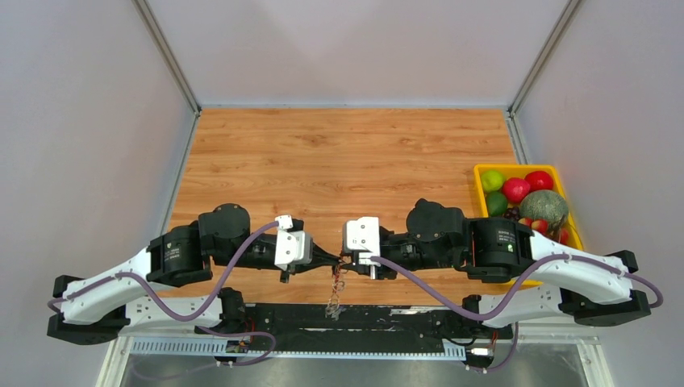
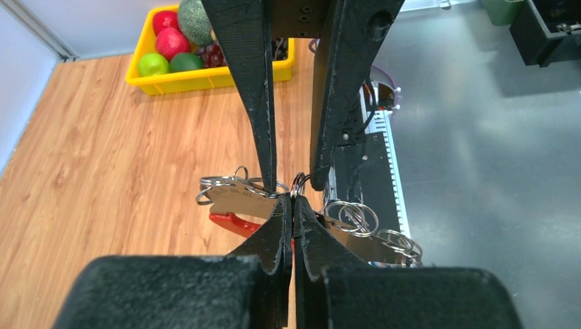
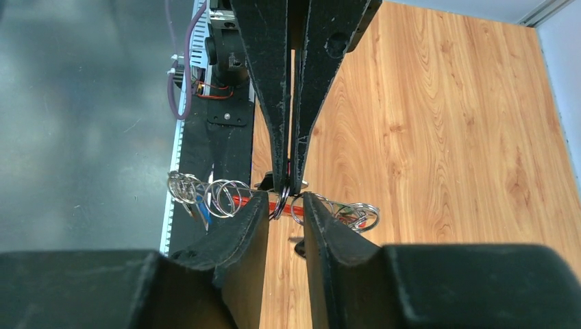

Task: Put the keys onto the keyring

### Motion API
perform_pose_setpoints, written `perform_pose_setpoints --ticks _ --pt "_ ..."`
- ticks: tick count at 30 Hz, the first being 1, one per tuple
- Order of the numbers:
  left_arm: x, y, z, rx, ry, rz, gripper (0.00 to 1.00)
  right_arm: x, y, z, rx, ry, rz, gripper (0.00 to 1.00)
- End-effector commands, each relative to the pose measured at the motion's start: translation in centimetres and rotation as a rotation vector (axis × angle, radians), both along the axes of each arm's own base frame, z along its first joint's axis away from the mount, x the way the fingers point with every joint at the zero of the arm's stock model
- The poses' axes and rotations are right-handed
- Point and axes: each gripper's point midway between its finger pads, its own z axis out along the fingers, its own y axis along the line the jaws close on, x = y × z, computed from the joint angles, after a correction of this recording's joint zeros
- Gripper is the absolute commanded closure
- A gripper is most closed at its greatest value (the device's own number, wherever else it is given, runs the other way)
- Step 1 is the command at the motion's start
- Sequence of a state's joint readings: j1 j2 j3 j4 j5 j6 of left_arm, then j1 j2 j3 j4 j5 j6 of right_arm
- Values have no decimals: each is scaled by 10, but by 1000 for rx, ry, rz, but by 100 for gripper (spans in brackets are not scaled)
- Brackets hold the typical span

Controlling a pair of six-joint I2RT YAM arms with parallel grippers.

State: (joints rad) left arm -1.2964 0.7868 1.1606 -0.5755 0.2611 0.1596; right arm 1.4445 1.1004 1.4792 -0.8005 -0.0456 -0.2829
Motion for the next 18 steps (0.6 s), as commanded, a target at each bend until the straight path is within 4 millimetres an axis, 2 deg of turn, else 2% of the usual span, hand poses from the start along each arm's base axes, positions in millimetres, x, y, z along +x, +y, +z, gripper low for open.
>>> perform_pose_setpoints --ticks 1,4,14,18 --pt "-5 1 25 -62 -38 -35 100 -1 1 13 25 -13 8 73" --pt "-5 2 26 -68 -40 -36 100 -1 3 12 21 -14 9 79" --pt "-7 4 33 -95 -46 -39 100 -1 5 -2 -16 -6 12 79" --pt "-9 7 38 -121 -49 -47 100 -1 9 -13 -45 -2 10 86"
